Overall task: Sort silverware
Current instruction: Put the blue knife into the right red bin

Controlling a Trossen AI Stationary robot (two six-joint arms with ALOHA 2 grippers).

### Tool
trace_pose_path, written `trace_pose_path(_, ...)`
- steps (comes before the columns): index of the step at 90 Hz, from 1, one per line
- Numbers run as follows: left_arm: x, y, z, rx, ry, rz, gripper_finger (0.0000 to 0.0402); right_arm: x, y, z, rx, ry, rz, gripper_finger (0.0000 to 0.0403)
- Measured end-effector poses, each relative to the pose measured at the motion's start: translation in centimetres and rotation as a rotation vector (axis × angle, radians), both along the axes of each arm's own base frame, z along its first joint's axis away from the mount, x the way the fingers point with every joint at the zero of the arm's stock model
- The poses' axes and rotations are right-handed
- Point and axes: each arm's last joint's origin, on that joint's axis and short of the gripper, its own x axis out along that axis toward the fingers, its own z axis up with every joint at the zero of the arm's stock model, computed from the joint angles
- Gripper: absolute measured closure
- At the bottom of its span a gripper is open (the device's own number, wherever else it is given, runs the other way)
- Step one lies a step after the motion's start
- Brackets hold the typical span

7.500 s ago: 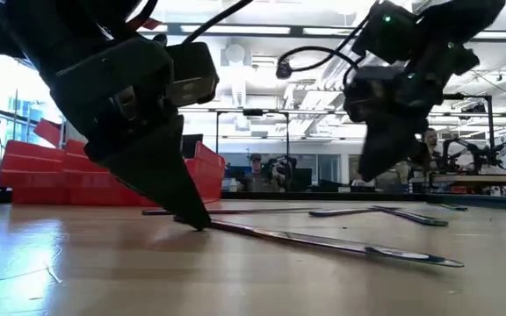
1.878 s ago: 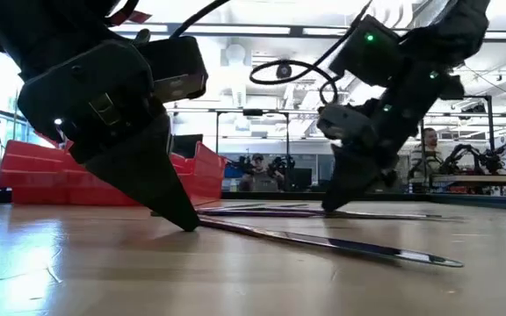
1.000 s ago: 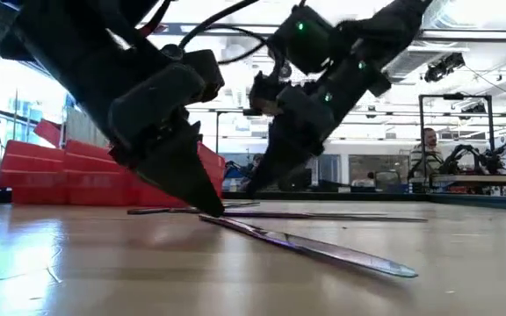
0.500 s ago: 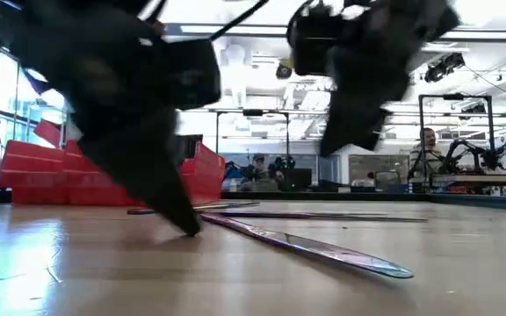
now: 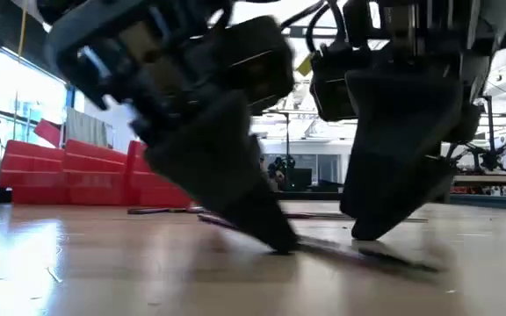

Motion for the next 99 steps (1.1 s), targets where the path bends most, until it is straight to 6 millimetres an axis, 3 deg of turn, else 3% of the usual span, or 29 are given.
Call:
trace_pose_path(12, 1.2, -0.5, 0.1, 0.018, -0.022, -0.008, 0.0401, 0.1, 0.4, -0.4, 0.009, -0.001, 0.002, 0.0232)
trace_pose_path(36, 1.5, -0.6, -0.8, 0.054, -0.047, 0.089, 0.0401, 0.0, 0.4, -0.5, 0.035, 0.005, 0.033, 0.0248)
trace_pose_path(64, 1.6, -0.7, -2.8, 0.028, -0.017, 0.181, 0.0401, -2.0, -0.5, -2.9, 0.158, -0.094, 0.015, 0.0265)
trace_pose_path(99, 1.7, -0.6, -2.8, 0.083, -0.06, 0.204, 0.0402, -1.7, 0.1, -2.5, 0.127, -0.114, 0.107, 0.0266)
